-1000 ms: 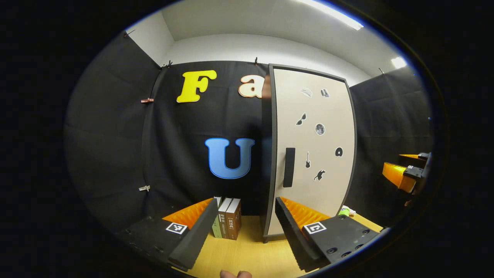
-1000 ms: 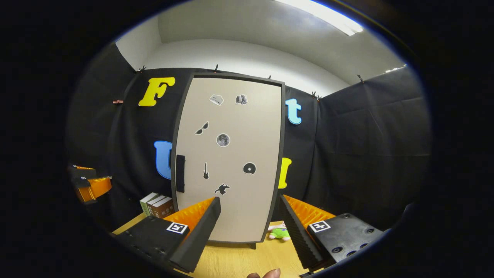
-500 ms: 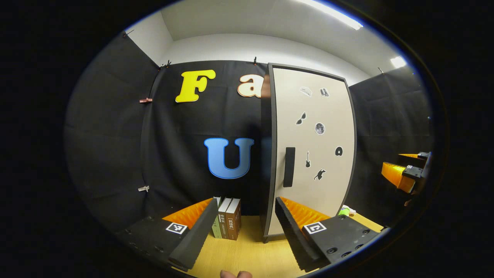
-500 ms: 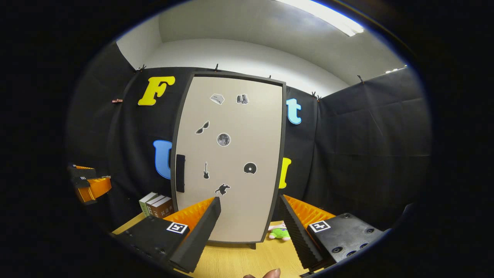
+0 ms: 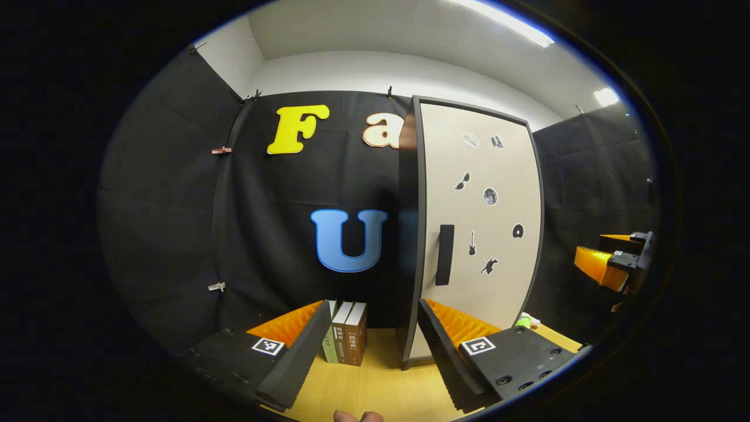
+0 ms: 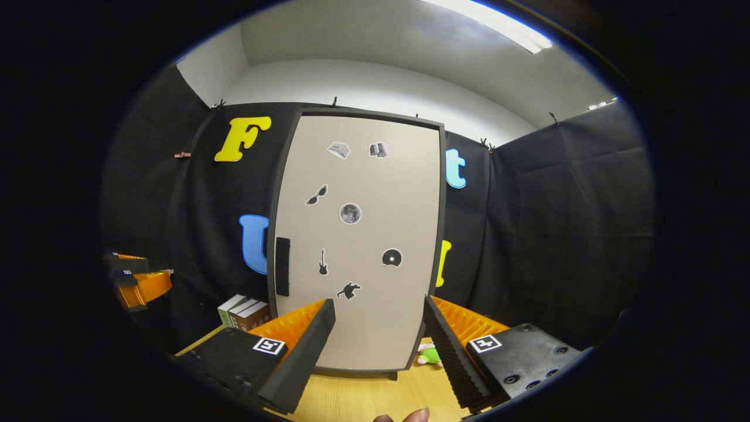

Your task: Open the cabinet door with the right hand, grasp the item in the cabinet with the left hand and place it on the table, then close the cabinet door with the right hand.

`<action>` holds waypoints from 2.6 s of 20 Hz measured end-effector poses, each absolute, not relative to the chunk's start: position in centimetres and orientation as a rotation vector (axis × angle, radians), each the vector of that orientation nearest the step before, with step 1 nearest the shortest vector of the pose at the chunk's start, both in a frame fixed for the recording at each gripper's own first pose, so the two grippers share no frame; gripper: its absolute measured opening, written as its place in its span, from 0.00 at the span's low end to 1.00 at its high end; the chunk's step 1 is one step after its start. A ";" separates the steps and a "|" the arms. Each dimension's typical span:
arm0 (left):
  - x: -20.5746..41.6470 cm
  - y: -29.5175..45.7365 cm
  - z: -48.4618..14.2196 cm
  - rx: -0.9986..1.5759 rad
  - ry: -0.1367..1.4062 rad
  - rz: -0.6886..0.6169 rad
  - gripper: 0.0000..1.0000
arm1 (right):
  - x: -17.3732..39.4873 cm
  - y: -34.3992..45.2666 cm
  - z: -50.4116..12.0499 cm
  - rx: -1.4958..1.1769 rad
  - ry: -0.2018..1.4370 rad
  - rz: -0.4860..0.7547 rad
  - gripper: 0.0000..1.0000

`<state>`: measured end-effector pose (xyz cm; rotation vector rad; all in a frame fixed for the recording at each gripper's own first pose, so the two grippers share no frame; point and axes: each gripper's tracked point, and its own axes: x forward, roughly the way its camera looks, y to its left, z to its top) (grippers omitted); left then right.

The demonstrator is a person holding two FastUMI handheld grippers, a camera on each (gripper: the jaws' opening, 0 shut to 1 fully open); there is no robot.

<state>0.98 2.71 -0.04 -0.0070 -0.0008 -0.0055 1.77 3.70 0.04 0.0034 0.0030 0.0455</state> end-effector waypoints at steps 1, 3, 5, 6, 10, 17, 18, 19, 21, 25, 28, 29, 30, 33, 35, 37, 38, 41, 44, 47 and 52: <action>1.0 3.3 -0.1 -0.009 0.000 -0.001 0.94 | 2.1 4.2 0.2 0.007 -0.001 0.051 0.97; 1.0 4.4 -0.4 -0.018 0.004 0.002 0.94 | 3.3 5.6 0.4 0.006 -0.015 0.067 0.97; 1.0 5.6 -0.9 -0.030 0.010 0.005 0.94 | 4.7 7.2 0.7 -0.010 -0.039 0.084 0.97; 1.0 6.2 -1.2 -0.032 0.015 0.007 0.94 | 5.4 8.1 0.8 -0.013 -0.044 0.095 0.97; 0.9 9.0 -1.4 -0.035 0.009 0.034 0.94 | 9.0 12.0 0.7 0.023 -0.047 0.139 0.97; 0.3 12.9 -1.3 -0.048 -0.006 0.087 0.95 | 15.9 17.0 -0.7 0.022 -0.017 0.161 0.98; 0.3 13.1 -1.4 -0.056 -0.004 0.086 0.95 | 16.6 17.8 -0.9 0.016 -0.012 0.169 0.98; 0.1 13.1 -1.5 -0.065 0.001 0.081 0.95 | 17.1 18.6 -1.2 0.025 -0.003 0.181 0.98; -0.2 13.4 -2.0 -0.081 0.010 0.083 0.95 | 17.8 20.1 -2.2 0.064 0.029 0.204 0.97; -0.3 13.8 -2.7 -0.073 0.031 0.088 0.95 | 20.3 21.9 -4.0 0.095 0.071 0.190 0.98; -0.5 14.0 -2.7 -0.078 0.032 0.092 0.94 | 21.9 22.6 -4.7 0.063 0.059 0.169 0.97; -0.5 14.1 -2.6 -0.078 0.032 0.095 0.95 | 22.5 22.6 -5.2 0.066 0.072 0.151 0.94; -0.5 14.2 -2.7 -0.077 0.034 0.097 0.94 | 22.8 22.8 -5.6 0.089 0.092 0.151 0.89; -0.8 14.5 -2.7 -0.066 0.036 0.108 0.95 | 22.5 24.2 -5.5 0.145 0.089 0.180 0.66; -0.9 14.6 -2.9 -0.054 0.045 0.109 0.94 | 22.7 24.2 -5.3 0.119 0.077 0.174 0.35; -1.3 14.4 -2.7 -0.063 0.045 0.107 0.95 | 22.5 24.4 -5.6 0.117 0.086 0.195 0.23; -1.4 14.4 -2.6 -0.066 0.042 0.106 0.95 | 22.4 24.3 -5.6 0.125 0.094 0.212 0.23; -1.6 14.3 -2.4 -0.062 0.040 0.111 0.95 | 21.8 24.3 -5.6 0.130 0.110 0.244 0.18; -1.6 14.1 -2.3 -0.056 0.041 0.112 0.95 | 20.1 24.0 -5.5 0.147 0.117 0.279 0.23; -2.3 13.1 -2.4 -0.055 0.042 0.109 0.95 | 17.4 23.0 -5.2 0.156 0.125 0.320 0.23; -3.0 11.8 -2.1 -0.051 0.035 0.107 0.95 | 12.7 20.2 -4.4 0.154 0.124 0.359 0.18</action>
